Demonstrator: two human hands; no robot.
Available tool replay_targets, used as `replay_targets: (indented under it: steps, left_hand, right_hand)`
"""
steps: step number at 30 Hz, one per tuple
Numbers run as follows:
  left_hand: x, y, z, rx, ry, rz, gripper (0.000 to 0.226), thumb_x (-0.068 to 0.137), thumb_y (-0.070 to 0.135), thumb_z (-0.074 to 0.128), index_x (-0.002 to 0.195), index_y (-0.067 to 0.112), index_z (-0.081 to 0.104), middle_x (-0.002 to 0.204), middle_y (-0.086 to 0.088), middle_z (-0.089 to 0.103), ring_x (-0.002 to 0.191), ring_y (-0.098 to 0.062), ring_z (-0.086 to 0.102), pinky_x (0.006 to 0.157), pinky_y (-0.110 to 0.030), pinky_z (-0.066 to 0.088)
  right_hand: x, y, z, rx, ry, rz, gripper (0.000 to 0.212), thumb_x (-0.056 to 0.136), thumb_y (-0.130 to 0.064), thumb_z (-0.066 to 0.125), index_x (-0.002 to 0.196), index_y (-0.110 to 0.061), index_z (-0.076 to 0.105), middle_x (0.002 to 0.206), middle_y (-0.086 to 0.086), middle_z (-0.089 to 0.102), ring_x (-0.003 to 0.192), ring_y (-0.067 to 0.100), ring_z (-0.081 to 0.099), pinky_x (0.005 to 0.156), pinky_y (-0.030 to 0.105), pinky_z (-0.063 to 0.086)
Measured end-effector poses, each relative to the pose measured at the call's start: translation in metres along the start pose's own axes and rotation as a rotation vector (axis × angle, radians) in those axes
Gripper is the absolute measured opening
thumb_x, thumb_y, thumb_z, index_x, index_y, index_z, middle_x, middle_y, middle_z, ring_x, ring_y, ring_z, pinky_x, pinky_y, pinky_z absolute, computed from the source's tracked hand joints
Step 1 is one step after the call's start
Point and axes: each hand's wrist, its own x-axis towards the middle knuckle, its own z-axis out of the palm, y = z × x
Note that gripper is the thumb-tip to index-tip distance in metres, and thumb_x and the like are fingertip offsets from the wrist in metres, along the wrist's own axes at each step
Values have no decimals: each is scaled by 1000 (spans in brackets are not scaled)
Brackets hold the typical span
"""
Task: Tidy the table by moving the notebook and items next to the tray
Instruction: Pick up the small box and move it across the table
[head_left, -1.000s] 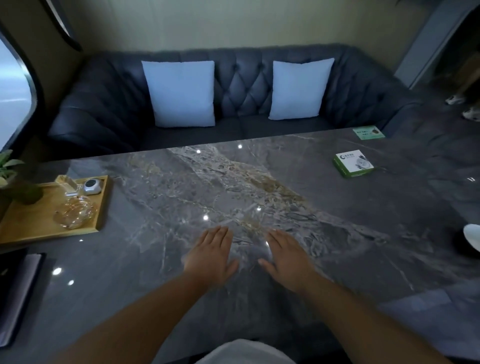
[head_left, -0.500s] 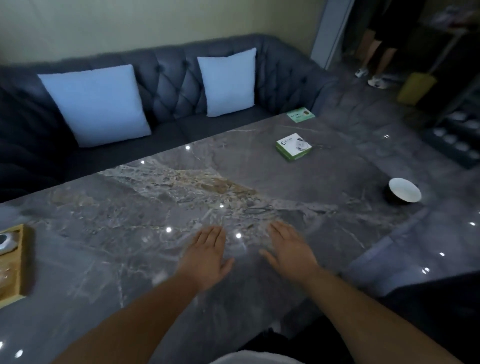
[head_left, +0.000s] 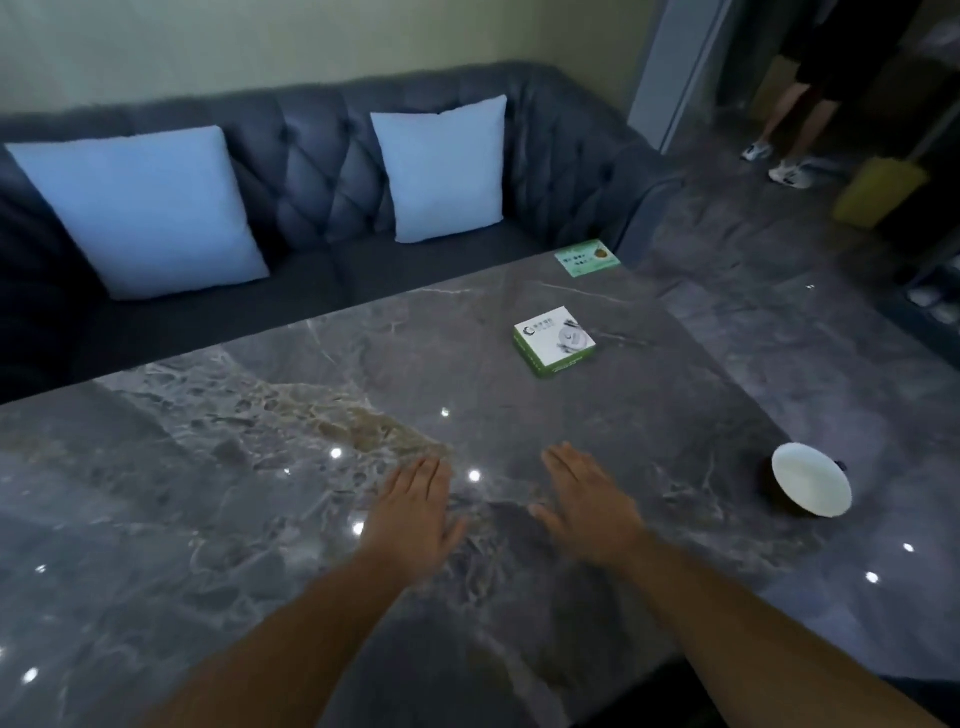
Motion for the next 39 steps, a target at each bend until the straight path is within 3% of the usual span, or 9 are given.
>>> replay_targets:
  steps: [4,10,15,20,24,29,34,39]
  left_hand:
    - [44,25,11,-40,-2,-114,72,87,52,38,139,2,39,141,-19,46,132,-33,40,112,-45,24]
    - [95,36,41,-80,-40,-296,76,89,56,31,146,7,26,152,-14,31,140,-29,24,115,-41,13]
    - [122,34,64,-78,-62,-453,76,92,57,20,150,9,11,160,-11,10,146,-26,1,118,-42,4]
    - [125,37,78,-106,14,-483,70,88,50,33,140,4,40,150,-16,35,142,-31,24,116,-48,19]
    - [124,35,84,-112,47,-471,71,85,50,38,139,4,42,147,-16,40,140,-31,29,114,-47,19]
    - [125,32,88,-121,87,-458,71,80,48,45,133,1,50,143,-18,46,134,-31,39,112,-45,18]
    - [125,31,88,-123,100,-458,70,78,48,46,131,1,53,141,-17,48,132,-31,41,114,-43,16]
    - [125,32,86,-131,102,-468,68,85,48,39,131,1,52,141,-17,48,133,-31,41,114,-42,14]
  right_hand:
    - [35,57,-15,6,-15,-32,79,91,-57,41,150,-11,15,158,9,16,145,20,11,116,31,4]
    - [95,125,-34,-46,-3,-85,82,89,-61,44,149,-10,19,157,9,20,145,19,14,115,30,7]
    - [163,160,-52,-68,-40,-83,91,83,-63,52,149,-11,17,159,7,14,145,22,14,115,38,18]
    - [229,172,-64,-109,-183,-127,113,72,-61,69,150,-18,0,160,-2,-6,146,21,4,116,45,18]
    - [265,171,-65,-168,-302,-185,127,66,-56,76,149,-19,-13,158,-2,-20,145,20,-12,115,40,2]
    - [279,167,-59,-196,-373,-153,124,68,-55,76,149,-13,-7,160,3,-10,146,24,-5,116,39,8]
    - [257,162,-47,-261,-243,-170,127,53,-84,58,147,-14,9,155,6,16,138,29,17,111,46,22]
    - [248,162,-41,-173,-297,-162,131,54,-82,62,149,-15,1,157,4,4,144,28,6,116,45,11]
